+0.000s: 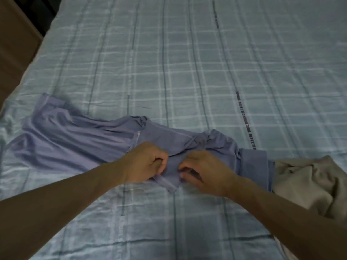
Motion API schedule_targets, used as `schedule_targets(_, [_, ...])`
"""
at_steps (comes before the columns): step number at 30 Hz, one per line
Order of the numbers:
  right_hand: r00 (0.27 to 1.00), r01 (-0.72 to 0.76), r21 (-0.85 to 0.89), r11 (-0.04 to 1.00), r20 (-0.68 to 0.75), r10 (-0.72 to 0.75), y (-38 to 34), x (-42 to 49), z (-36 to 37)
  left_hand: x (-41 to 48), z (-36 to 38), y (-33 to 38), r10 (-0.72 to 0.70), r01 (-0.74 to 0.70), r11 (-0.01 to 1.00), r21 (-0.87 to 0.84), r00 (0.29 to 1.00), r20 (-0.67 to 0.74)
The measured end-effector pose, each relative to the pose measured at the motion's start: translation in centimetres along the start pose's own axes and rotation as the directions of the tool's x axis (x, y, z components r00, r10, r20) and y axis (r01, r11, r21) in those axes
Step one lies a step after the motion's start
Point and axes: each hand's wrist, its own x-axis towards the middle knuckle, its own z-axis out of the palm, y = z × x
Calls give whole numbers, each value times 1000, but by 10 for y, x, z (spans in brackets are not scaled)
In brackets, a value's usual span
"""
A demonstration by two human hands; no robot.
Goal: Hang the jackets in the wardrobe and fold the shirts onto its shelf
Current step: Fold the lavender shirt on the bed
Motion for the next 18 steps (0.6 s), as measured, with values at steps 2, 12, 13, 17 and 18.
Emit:
schedule_targets(2, [996,-78,-78,994,-54,74,10,-5,-1,3,0,-1,64,-44,991,123,985,-161])
schedule_targets(12, [877,-470,-122,874,-176,447,42,-53,-54,39,29,7,-64,121,864,488,989,-131])
schedule_targets(13, [841,-541,-183,821,-103,531,47,-62,-64,42,34,11,-8,97,849,520,985,-170])
schedule_targets(17, [626,-731,-230,642,147,765,64,-76,-73,49,53,24,-85,234,758,609,961,-263])
schedule_targets(18, [614,-747,-199,634,157,773,67,-77,-71,49,56,23,-155,280,717,638,957,-247])
